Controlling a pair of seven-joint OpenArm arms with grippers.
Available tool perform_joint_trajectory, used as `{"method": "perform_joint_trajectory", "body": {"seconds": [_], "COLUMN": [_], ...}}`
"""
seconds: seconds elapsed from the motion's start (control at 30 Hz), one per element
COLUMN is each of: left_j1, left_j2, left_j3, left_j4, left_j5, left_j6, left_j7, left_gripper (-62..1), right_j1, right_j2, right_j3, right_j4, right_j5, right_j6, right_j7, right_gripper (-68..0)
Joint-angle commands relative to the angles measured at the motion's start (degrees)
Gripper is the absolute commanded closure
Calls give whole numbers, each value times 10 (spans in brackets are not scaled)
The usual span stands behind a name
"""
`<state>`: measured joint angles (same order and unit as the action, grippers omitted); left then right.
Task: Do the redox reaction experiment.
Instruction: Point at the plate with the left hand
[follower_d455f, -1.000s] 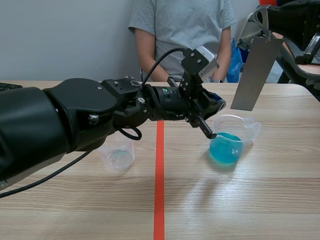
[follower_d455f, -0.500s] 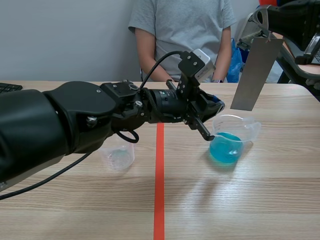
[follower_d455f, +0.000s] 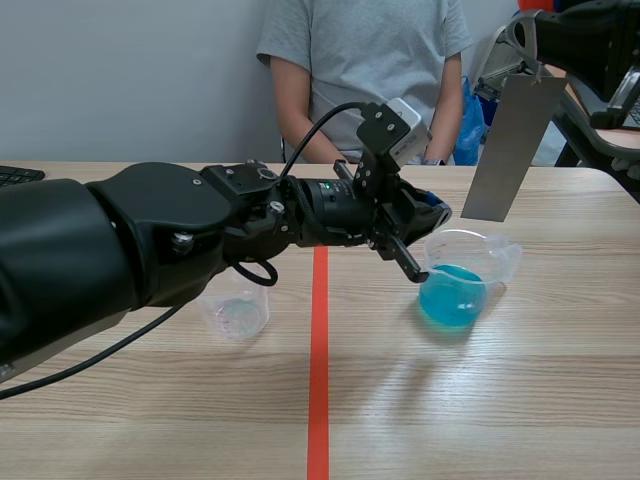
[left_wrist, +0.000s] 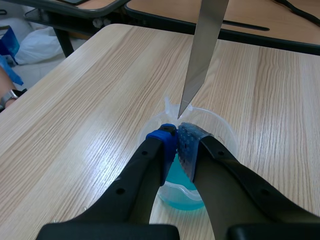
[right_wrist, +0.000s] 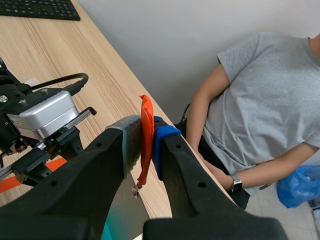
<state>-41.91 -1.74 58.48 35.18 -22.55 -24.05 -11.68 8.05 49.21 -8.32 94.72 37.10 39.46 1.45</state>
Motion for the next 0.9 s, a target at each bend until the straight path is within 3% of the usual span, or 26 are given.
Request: {"method": "perform_joint_trajectory", "body": {"seconds": [0.0, 0.4, 0.57, 0.7, 0.87], "left_j1": [-11, -6, 14, 50, 139], "left_j2": [9, 6, -20, -82, -212], "left_j3": [-4, -4, -11, -46, -115], "left_j4": [11, 11, 13, 52, 184], "left_j5": [-6, -6, -20, -43, -82], "left_j6": [-1, 0, 16, 11, 2], "left_j7": [-15, -25, -70, -64, -64], "left_gripper": [-51, -51, -51, -51, -51], "right_j1": [15, 15, 15, 15, 15], "right_j2": [7, 6, 6, 6, 6], "right_j3": [5, 5, 5, 5, 5], "right_j4": [3, 3, 3, 3, 3], "right_j5": [7, 7, 7, 7, 7], "right_j6": [-4, -4, -4, -4, -4], "right_j7": [11, 11, 11, 14, 15], "right_gripper": [-13, -13, -13, -13, -13]}}
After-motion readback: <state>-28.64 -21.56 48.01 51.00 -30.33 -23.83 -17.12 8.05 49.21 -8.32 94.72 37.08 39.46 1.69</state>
